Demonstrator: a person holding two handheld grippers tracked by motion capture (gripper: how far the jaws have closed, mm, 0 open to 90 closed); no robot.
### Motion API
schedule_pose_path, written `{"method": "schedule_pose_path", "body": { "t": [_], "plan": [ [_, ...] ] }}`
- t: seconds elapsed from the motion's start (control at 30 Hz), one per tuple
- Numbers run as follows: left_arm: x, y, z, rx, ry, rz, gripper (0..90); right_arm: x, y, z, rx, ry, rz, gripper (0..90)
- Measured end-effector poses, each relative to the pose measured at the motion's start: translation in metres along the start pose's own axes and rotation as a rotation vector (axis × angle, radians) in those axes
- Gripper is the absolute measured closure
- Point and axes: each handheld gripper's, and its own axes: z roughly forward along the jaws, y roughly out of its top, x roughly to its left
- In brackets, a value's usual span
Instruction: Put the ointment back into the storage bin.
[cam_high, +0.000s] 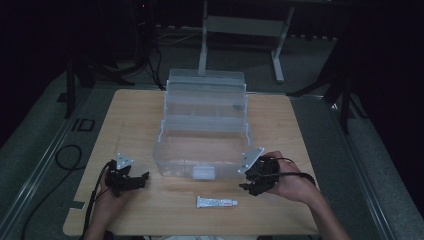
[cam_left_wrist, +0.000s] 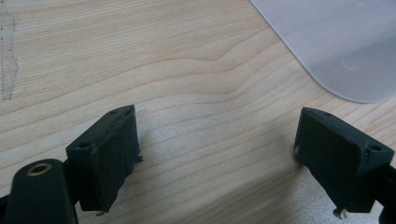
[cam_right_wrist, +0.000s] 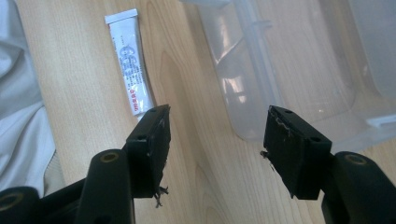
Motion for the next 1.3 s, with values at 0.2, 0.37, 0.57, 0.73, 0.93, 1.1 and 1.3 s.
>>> {"method": "schedule_pose_path", "body": {
  "t": [0.2,0.37,0.57,0.73,0.93,1.1,1.3],
  "plan": [
    [0.0,0.0,0.0,0.0,0.0,0.0,14.4,0.003,0.006,0.004,0.014,0.019,-0.021,42.1],
    [0.0,0.0,0.0,0.0,0.0,0.0,14.4,0.008,0.011,0.01,0.039,0.039,-0.054,43.4],
    [0.0,0.0,0.0,0.0,0.0,0.0,14.4,0.013,0.018,0.017,0.058,0.052,-0.083,46.1],
    [0.0,0.0,0.0,0.0,0.0,0.0,14.4,0.018,0.025,0.025,0.077,0.07,-0.113,47.5],
    [0.0,0.0,0.0,0.0,0.0,0.0,14.4,0.022,0.031,0.03,0.1,0.076,-0.131,47.5],
    [0.0,0.0,0.0,-0.001,0.0,0.0,14.4,0.026,0.035,0.035,0.114,0.084,-0.15,47.6],
    [0.0,0.0,0.0,0.0,0.0,0.0,14.4,0.031,0.039,0.044,0.137,0.101,-0.172,48.9]
  ]
}}
